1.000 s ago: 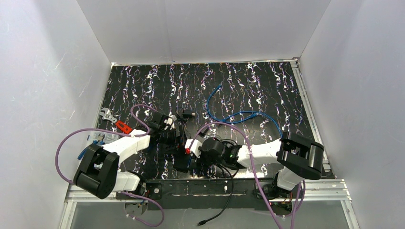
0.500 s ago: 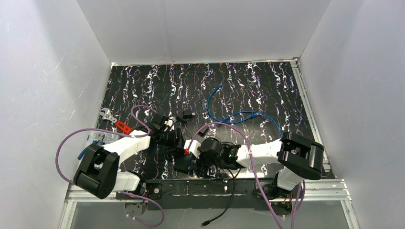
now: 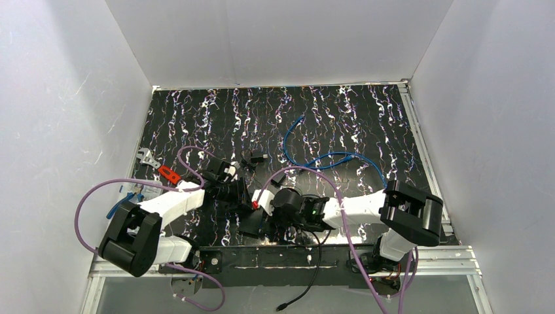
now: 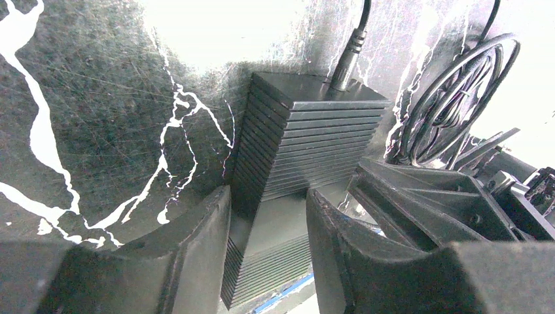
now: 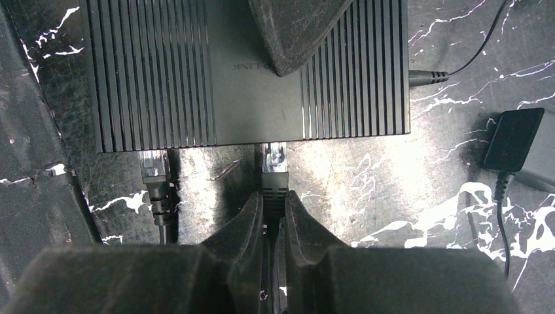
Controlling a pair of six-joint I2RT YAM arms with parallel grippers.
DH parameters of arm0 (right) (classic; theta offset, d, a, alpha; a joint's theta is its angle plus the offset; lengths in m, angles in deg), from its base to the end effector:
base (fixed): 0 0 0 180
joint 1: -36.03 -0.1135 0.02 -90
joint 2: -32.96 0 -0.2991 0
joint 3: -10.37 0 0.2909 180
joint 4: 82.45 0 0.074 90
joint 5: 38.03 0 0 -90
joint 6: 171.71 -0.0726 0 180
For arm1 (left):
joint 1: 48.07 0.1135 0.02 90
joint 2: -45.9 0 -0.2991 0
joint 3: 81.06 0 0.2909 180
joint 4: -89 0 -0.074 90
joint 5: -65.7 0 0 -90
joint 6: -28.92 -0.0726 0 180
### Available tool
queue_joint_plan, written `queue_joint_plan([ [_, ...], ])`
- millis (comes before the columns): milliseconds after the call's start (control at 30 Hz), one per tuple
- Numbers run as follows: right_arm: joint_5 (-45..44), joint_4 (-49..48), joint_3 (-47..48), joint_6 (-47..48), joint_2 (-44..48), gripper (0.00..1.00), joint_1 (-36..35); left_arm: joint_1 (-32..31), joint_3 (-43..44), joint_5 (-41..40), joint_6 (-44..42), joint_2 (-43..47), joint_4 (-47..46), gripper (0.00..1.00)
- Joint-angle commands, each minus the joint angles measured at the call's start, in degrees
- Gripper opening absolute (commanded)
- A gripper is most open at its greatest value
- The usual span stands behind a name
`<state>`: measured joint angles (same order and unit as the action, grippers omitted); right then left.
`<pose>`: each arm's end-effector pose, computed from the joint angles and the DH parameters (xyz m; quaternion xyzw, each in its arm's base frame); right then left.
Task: Insert the plug into the switch port
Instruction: Pick up the power from the center of the board, then insert the connector into the switch port.
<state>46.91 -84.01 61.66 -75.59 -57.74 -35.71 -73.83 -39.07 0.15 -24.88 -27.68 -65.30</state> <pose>0.1201 0.3436 0.1381 -0.5488 0.7102 0.2046 0.3906 0.2202 -0.1396 0.1301 -0.0259 0.9393 -0.3159 0.1314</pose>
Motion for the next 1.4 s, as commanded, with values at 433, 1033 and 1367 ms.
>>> queue_joint_plan([
  [433,4.66,-11.98,6.22,-3.45,-3.98,0.01,-0.16,-3.73,-5.27,4.41,4.05,3.84,-1.1,0.32],
  [1033,6.17,-14.17,1.95,1.29,-0.65,0.01,0.25,-3.77,-2.96,5.65,5.95,11.68,2.76,0.47],
  [1367,3.26,-13.05,-6.27,-2.04,5.48,0.01,0.29,-3.69,10.24,-4.58,1.87,17.43,16.46,0.65],
])
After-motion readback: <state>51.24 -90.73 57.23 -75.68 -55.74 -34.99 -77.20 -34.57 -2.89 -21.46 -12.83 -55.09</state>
